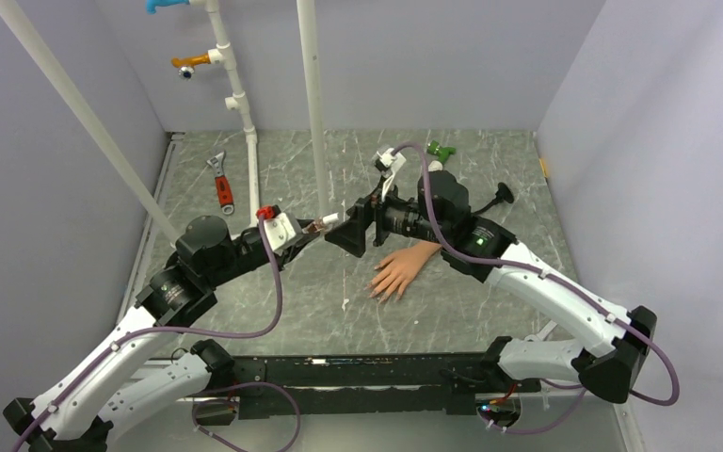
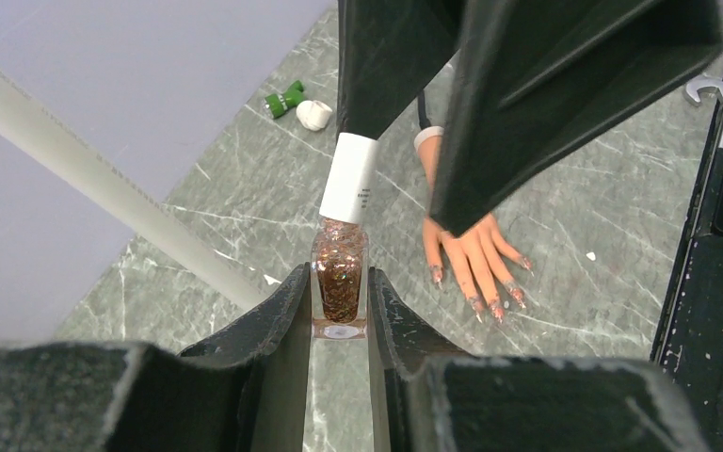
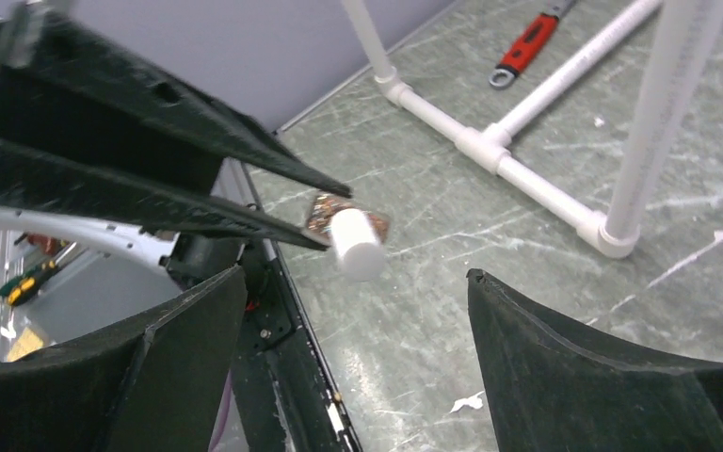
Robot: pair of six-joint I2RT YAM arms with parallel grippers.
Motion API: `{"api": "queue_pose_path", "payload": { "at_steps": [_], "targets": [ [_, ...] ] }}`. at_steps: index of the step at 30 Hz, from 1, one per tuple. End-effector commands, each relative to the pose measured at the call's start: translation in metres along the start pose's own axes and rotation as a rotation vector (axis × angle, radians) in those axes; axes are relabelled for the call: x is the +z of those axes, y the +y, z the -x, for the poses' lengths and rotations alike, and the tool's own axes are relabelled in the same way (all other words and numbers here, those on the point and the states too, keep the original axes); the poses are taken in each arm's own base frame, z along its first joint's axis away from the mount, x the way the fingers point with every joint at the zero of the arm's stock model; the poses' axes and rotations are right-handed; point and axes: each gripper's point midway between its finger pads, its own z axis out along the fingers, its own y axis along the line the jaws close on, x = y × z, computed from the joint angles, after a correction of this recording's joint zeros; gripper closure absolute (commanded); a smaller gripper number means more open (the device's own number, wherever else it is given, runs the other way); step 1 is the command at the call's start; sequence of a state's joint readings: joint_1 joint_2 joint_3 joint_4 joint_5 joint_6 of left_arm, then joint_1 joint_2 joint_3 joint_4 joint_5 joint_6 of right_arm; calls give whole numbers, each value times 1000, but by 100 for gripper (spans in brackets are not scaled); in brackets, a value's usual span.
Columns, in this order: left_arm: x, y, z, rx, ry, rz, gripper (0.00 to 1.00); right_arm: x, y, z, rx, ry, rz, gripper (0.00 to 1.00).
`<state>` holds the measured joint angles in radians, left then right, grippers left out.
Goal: Paint the nails
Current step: Screw the nail polish bottle.
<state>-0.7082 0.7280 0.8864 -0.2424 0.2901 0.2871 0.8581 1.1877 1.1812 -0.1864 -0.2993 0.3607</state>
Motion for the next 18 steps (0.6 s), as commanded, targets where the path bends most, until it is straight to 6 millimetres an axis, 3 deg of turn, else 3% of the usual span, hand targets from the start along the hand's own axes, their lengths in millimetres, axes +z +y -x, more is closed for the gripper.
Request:
{"api": "queue_pose_path", "payload": {
  "at_steps": [1, 6, 10, 18],
  "targets": [
    [-1, 8, 22, -23, -88, 42, 100, -22, 34, 35, -181, -100, 140, 11],
    [-6, 2, 46, -85, -188, 10, 100, -37, 26, 34, -281, -168, 105, 11],
    [-10, -15, 67, -134, -281, -91, 100, -50, 24, 30, -360, -218, 118, 15],
    [-22, -45, 93, -175, -414, -325, 100, -82, 52, 48, -500, -341, 299, 23]
  ]
}}
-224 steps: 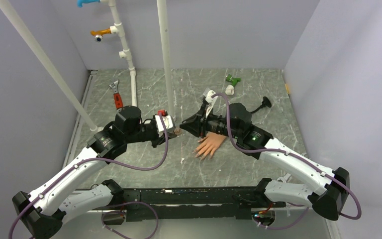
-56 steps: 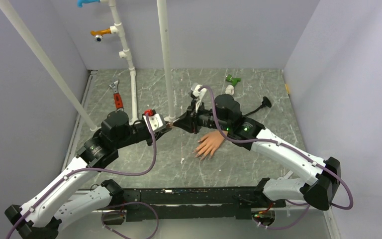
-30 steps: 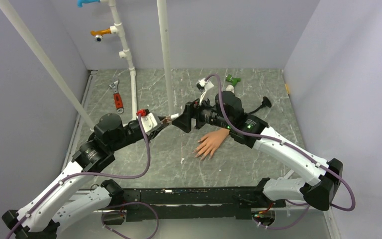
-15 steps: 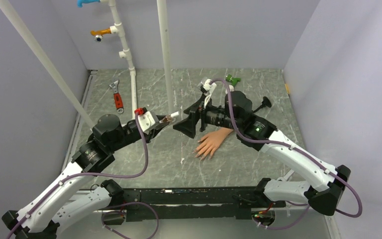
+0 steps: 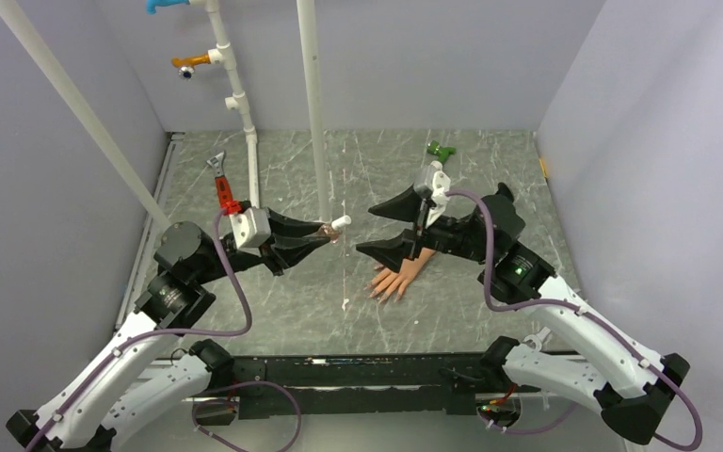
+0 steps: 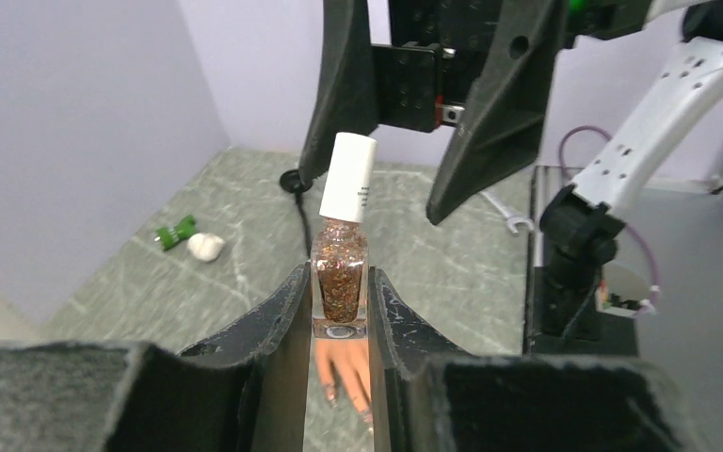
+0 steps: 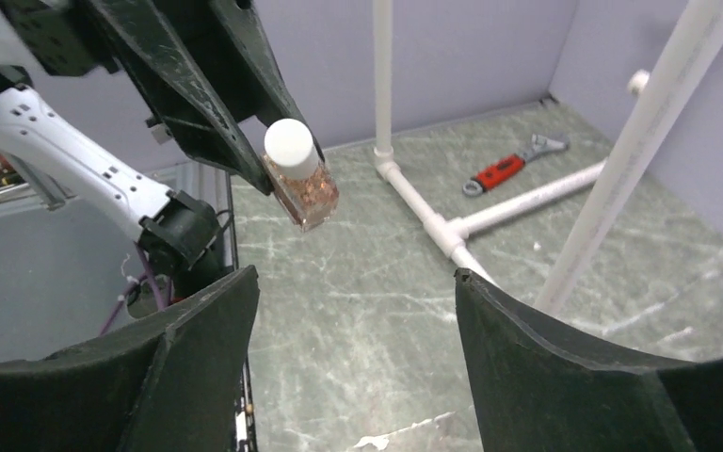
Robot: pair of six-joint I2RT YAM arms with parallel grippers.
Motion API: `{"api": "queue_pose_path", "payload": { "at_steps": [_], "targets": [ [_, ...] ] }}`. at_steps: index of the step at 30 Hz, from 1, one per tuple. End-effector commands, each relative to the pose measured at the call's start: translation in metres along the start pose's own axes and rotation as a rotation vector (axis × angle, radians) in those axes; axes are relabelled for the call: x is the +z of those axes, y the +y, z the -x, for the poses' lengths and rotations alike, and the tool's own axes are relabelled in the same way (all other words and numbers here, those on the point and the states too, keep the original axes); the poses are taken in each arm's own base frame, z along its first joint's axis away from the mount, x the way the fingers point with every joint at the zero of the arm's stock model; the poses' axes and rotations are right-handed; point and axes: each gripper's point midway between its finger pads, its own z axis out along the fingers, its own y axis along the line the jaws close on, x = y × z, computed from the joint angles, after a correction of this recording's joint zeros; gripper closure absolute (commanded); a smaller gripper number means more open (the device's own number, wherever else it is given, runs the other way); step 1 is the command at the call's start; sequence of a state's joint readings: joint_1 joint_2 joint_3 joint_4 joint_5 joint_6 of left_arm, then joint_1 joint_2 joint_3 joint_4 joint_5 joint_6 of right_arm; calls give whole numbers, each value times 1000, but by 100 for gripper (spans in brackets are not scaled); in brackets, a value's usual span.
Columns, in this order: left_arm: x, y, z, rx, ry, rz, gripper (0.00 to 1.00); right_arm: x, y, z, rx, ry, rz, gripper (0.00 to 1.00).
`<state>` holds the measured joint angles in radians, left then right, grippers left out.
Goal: Paint the nails
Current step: Screw the nail polish bottle.
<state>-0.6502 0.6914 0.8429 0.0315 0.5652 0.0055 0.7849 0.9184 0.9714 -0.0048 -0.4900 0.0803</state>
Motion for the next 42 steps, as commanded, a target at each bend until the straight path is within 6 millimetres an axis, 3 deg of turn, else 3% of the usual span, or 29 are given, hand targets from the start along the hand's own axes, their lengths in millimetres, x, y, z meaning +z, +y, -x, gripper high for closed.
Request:
{"api": "queue_pose_path", "payload": {
  "at_steps": [1, 6, 12, 15, 18, 21, 28, 42],
  "targets": [
    [-2, -28, 35, -25, -146, -179, 100, -10, 24, 49, -134, -171, 143, 25],
    [-5, -35, 44, -55, -188, -252, 100, -5, 39, 59, -114, -201, 255, 38],
    [-5, -35, 47, -56, -196, -263, 100, 2, 42, 63, -111, -208, 299, 42],
    [-5, -35, 46, -68, -203, -264, 100, -1, 43, 71, -130, -230, 295, 38],
    [-4, -37, 45, -79, -202, -289, 100, -4, 43, 80, -146, -268, 272, 25],
    [-4, -37, 45, -89, -206, -298, 100, -7, 50, 90, -149, -295, 309, 22],
    [-6, -39, 50, -97, -229, -317, 100, -2, 54, 105, -142, -338, 350, 38],
    [-6, -37, 48, -102, -225, -315, 100, 18, 63, 105, -105, -330, 408, 50]
  ]
}}
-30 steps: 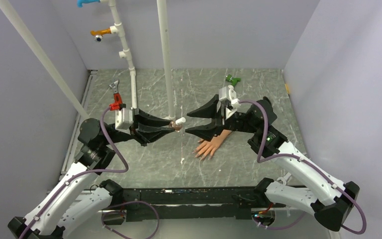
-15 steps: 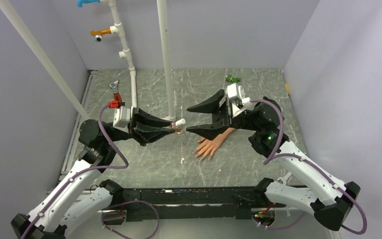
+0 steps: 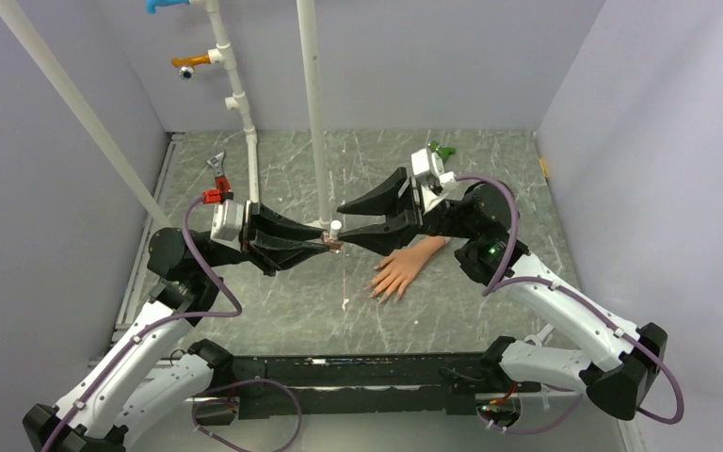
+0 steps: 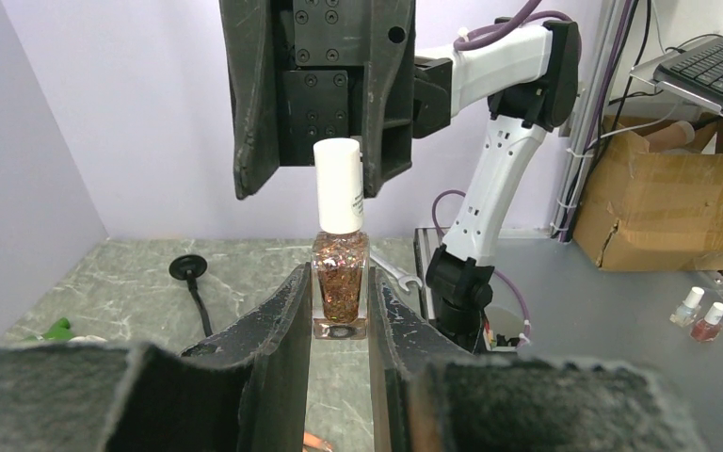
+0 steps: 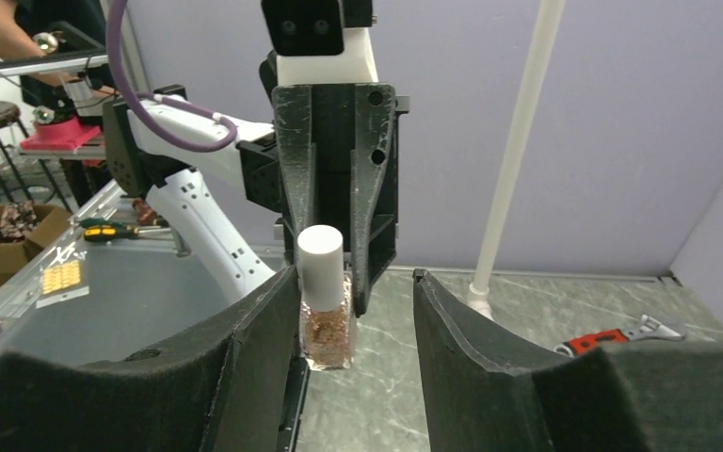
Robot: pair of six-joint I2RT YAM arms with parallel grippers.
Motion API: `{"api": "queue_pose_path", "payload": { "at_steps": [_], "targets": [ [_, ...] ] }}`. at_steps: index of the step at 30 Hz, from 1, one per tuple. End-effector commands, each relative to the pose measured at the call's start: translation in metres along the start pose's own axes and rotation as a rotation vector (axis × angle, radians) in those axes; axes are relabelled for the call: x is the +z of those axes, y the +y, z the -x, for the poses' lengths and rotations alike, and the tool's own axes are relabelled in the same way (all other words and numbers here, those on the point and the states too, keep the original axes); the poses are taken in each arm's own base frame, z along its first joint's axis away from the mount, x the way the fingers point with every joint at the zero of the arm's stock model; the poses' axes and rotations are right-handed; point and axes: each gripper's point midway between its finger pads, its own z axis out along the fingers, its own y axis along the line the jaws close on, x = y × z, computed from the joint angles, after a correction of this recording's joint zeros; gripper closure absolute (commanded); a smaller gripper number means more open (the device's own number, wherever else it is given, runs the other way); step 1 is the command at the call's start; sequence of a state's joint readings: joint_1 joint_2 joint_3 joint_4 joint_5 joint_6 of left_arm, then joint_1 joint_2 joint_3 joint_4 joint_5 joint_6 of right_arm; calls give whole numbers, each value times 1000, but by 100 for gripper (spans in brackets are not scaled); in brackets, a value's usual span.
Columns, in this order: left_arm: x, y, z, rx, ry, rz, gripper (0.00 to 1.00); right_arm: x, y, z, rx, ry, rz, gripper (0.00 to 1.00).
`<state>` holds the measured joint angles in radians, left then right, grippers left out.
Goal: Paint the nails
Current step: Screw the nail polish bottle.
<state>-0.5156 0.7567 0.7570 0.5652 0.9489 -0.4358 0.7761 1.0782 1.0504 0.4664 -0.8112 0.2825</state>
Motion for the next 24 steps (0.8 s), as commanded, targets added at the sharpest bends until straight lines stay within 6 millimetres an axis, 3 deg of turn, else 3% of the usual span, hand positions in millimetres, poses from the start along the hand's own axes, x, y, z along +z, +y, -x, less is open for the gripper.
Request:
{"api": "queue_pose_path", "payload": {
  "at_steps": [1, 14, 24],
  "targets": [
    [0, -5, 10, 37, -26, -24, 100, 8, 16, 31, -73, -69, 62, 50],
    [0, -2, 8, 29, -23, -19, 100, 13, 17, 33, -49, -79, 59, 41],
    [0, -1, 8, 27, -23, -20, 100, 25, 21, 25, -9, -56, 101, 48]
  ]
}}
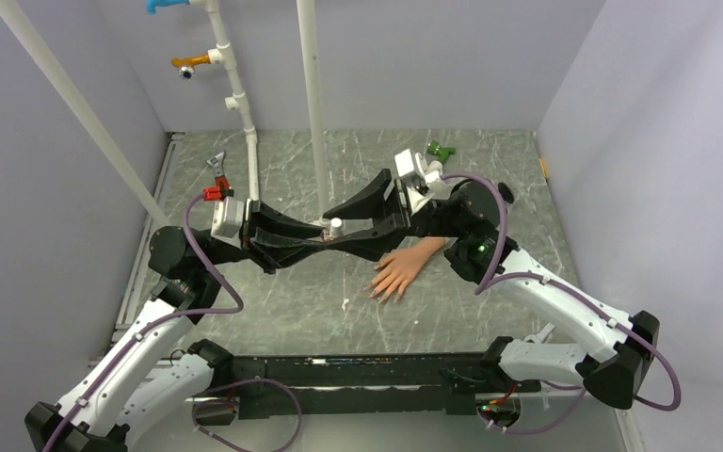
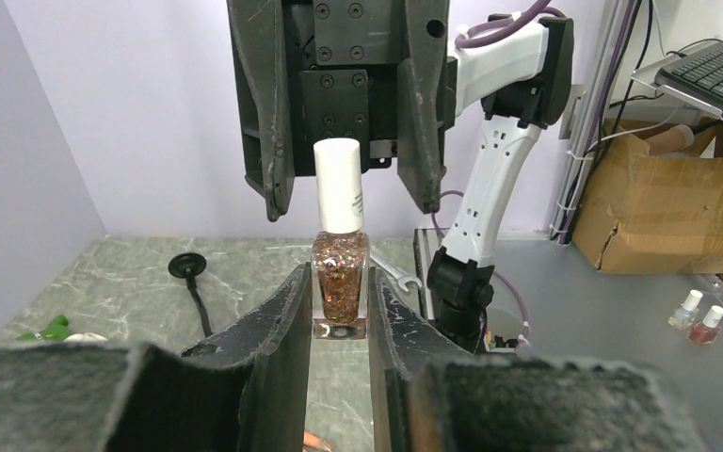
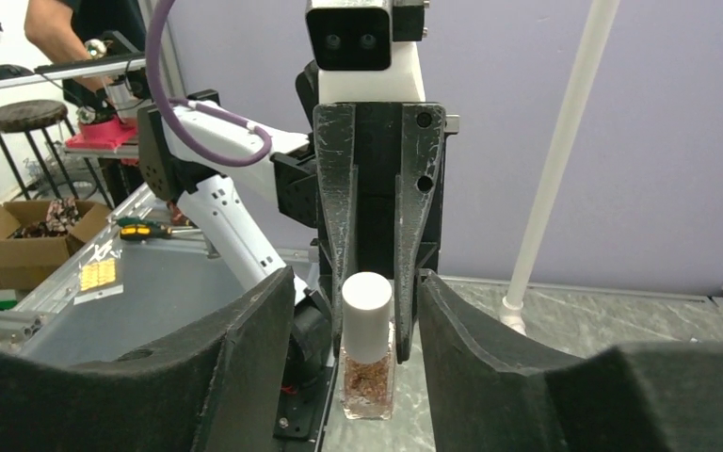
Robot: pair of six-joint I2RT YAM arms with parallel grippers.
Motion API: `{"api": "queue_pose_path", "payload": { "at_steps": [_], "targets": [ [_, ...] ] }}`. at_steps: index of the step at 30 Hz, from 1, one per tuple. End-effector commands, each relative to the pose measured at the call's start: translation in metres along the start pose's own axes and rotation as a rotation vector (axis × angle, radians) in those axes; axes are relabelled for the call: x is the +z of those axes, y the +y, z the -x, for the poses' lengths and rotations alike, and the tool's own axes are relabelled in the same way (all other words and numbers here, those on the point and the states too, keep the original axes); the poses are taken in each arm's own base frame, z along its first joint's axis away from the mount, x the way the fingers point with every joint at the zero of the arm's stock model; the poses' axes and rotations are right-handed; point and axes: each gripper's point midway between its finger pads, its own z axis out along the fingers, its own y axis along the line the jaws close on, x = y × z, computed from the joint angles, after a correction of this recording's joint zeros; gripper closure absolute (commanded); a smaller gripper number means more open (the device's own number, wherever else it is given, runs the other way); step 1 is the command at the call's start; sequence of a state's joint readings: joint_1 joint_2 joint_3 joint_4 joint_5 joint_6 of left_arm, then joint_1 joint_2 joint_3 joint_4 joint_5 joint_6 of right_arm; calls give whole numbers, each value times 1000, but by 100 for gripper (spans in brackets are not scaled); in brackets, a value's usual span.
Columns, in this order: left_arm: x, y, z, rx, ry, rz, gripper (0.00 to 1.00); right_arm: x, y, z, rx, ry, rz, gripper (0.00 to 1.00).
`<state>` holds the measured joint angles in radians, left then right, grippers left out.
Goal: Paint the nails
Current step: Screw the nail polish bottle.
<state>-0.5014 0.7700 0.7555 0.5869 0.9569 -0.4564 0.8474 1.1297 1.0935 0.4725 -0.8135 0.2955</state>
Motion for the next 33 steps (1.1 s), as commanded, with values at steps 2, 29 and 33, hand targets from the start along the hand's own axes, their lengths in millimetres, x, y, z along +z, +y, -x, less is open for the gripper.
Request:
{"api": "queue_pose_path", "payload": {
  "at_steps": [2, 29, 33],
  "targets": [
    [0, -5, 9, 40, -24, -22, 100, 7, 6, 26, -41, -51, 28, 52],
    [-8, 22, 27, 48, -148, 168, 100, 11, -21, 10, 31, -111, -196, 100],
    [-11, 27, 33, 56, -184, 206, 100, 13, -30, 12, 46, -141, -266, 100]
  ]
}}
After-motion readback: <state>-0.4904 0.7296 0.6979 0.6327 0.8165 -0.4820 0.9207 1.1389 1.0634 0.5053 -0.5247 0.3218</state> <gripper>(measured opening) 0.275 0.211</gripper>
